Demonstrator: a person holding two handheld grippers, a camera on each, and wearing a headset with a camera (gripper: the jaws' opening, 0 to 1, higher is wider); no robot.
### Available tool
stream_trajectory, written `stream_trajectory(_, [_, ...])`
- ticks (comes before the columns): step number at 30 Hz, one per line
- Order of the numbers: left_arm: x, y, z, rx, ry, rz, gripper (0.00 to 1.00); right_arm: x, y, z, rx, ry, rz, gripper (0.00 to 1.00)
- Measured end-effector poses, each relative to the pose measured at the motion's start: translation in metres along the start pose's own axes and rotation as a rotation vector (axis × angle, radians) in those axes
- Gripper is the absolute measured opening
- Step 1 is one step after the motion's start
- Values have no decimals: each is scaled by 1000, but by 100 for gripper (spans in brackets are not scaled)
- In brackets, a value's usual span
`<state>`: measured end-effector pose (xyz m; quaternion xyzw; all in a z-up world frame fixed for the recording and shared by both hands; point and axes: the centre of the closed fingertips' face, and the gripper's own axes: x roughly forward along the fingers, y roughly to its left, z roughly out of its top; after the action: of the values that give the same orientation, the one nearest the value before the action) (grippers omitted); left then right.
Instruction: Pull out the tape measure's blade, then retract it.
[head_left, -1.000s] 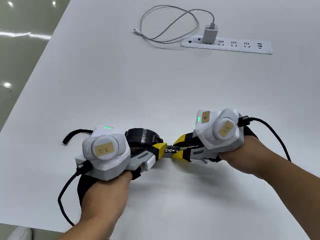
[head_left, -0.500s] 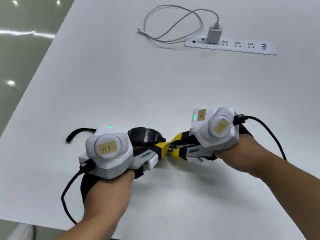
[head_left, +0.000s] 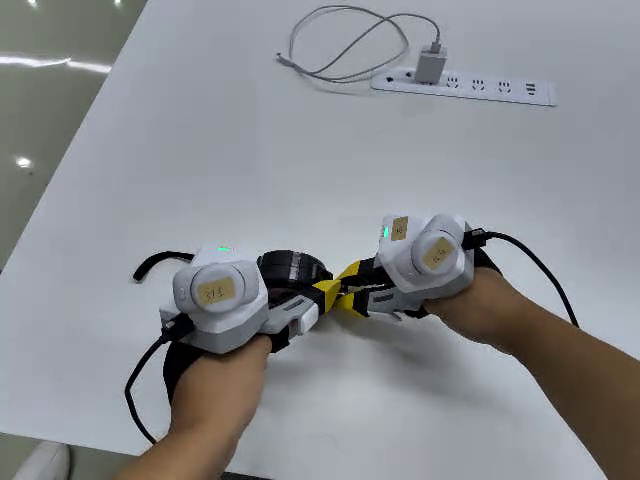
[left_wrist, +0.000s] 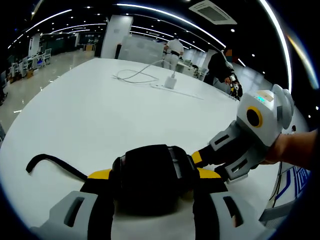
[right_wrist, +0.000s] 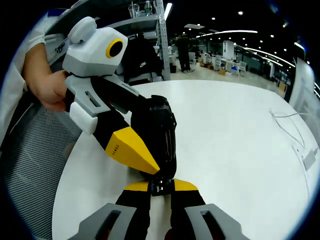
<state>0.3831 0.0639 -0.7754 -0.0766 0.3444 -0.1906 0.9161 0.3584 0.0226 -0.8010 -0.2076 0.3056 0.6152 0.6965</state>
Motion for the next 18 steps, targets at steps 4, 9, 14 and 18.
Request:
stream_trajectory(4, [0, -1, 0, 2, 6, 0, 61, 0, 0, 0, -3, 2, -2, 12])
stream_trajectory(9, [1, -1, 0, 0, 18, -1, 61, 0, 0, 0, -3, 7, -6, 12])
stream_trajectory(14, [1, -1, 0, 18, 29, -12, 61, -3, -4, 3, 6, 5, -13, 17])
stream_trajectory(18, [2, -1, -1, 33, 33, -14, 62, -4, -4, 3, 7, 6, -13, 18])
